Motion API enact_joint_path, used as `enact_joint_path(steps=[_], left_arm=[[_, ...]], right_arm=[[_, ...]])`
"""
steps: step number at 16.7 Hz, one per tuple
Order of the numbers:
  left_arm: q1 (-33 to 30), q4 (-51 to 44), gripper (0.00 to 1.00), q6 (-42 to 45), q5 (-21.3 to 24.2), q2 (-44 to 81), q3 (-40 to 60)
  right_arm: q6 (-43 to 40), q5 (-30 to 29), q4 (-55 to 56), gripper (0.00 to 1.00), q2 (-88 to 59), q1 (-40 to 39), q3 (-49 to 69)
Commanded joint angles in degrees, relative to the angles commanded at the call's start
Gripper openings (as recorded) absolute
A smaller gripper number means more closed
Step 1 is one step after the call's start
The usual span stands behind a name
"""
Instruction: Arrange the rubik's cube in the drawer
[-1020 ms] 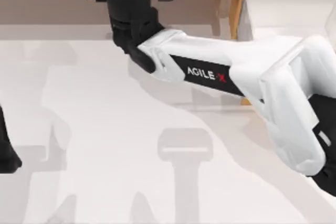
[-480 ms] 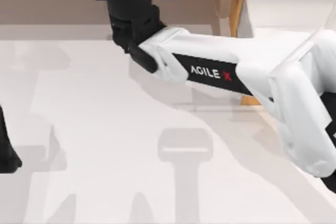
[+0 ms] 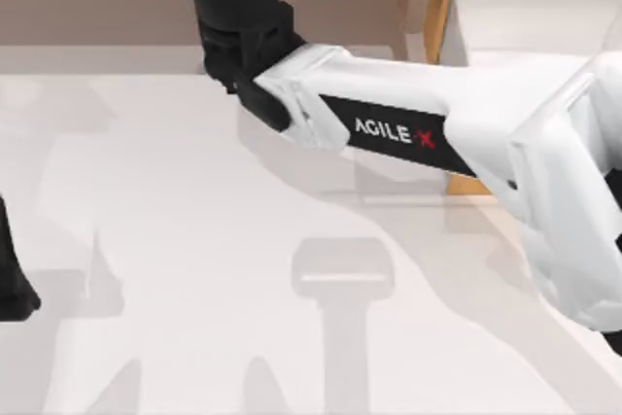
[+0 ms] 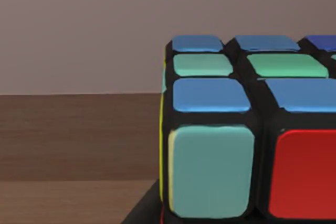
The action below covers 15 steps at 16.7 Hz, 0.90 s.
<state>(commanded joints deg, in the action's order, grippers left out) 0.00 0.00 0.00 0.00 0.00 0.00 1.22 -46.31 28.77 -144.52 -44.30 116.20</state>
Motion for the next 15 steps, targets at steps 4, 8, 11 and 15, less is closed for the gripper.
enact_joint_path(steps=[4,8,11,15], left_arm=[[0.0,0.0,1.0,0.0,0.0,0.0,0.0],[0.0,0.0,1.0,0.0,0.0,0.0,0.0],[0.0,0.0,1.0,0.0,0.0,0.0,0.0],[0.0,0.0,1.0,0.0,0.0,0.0,0.0]], right_arm=[[0.71,-0.46,-5.57,0.0,4.87,-2.14,1.84],[-0.24,0.2,-16.75,0.0,9.25,-4.96,1.82],[-1.35,1.36,-26.21,0.0,11.02,-6.47,1.46],[-2.14,3.54,-37.32,0.0,12.7,-6.17,1.63]])
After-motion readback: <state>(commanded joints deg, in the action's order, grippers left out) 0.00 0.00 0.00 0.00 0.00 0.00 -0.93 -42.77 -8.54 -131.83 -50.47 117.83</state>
